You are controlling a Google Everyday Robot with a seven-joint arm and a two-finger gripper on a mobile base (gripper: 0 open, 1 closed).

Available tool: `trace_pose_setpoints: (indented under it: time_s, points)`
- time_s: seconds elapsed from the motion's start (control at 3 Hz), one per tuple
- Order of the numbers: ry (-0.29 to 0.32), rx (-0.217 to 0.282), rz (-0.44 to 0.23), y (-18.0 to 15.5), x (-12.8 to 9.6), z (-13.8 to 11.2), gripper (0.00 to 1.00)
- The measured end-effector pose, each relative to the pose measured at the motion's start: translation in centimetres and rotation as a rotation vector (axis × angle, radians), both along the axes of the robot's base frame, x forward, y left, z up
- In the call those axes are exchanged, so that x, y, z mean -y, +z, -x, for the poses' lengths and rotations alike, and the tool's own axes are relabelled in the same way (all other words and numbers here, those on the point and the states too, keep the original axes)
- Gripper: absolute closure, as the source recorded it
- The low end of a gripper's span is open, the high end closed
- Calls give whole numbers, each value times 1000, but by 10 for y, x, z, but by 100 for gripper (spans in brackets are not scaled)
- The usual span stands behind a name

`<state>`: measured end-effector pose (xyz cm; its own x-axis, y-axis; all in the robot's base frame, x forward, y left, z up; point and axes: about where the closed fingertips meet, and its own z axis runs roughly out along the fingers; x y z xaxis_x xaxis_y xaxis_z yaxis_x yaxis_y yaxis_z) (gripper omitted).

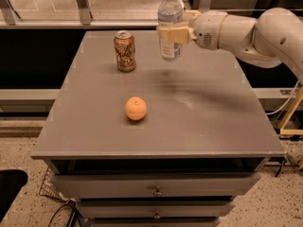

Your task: Pick blue plastic bottle

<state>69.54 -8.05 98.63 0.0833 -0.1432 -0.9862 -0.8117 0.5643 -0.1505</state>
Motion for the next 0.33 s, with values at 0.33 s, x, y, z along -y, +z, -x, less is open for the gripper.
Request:
trace_pose_setpoints:
  time_s: [0.33]
  points:
    - [22,43,24,28,-5,11,100]
